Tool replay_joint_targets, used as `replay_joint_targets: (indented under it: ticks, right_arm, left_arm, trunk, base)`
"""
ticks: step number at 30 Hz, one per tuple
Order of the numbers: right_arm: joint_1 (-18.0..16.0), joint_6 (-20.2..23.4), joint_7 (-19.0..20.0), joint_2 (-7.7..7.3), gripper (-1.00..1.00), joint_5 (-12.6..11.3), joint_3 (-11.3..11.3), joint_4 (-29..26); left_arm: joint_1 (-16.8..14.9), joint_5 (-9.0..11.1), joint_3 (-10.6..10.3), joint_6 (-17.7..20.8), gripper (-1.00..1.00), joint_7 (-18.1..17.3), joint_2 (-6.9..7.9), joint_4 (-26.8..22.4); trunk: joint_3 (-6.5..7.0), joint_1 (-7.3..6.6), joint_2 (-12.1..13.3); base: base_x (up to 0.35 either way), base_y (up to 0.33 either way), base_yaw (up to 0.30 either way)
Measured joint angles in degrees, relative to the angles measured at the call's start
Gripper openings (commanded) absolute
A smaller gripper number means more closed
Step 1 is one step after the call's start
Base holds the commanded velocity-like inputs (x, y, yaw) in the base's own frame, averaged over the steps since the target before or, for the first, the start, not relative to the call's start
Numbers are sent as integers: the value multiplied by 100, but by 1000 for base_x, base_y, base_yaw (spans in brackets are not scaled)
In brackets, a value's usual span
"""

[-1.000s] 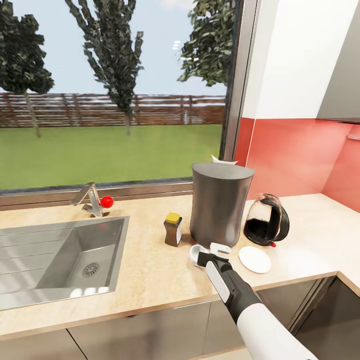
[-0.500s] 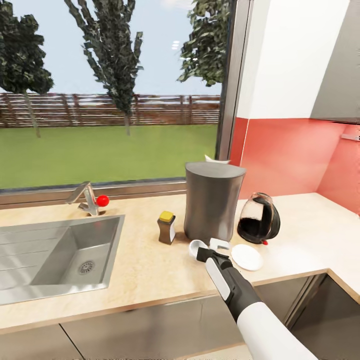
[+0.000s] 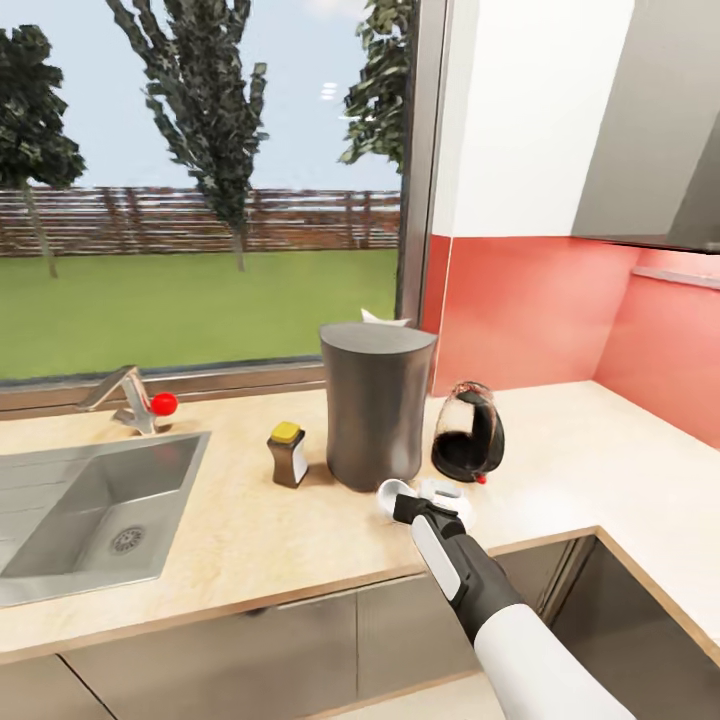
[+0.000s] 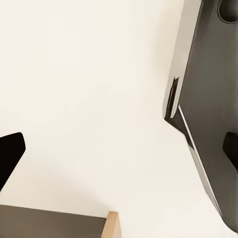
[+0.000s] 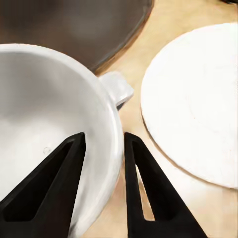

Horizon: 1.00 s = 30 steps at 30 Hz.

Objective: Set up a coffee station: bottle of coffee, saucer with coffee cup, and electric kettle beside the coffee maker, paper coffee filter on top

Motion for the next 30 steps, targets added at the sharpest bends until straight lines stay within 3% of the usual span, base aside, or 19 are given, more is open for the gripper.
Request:
replay_joint_targets:
  ticks: [7,23,30]
  right_arm:
    - [0,0,2,0,-100,1,-6,8]
    - [-1,-2,1,0,-100,8,-11,51]
    - [0,0,2,0,-100,9,-18,55]
  left_arm:
    - [0,7,11,-1,100,-4,0,0]
    - [2,16,12,1,100,0,0,5]
    - [0,16,11,-1,100,1,0,9]
  trunk:
    - [16,1,1]
    - [18,0,1]
    - [18,2,1]
  base:
    - [157,-124,-244]
    - [77,-49,-16]
    - [18,-11,-203]
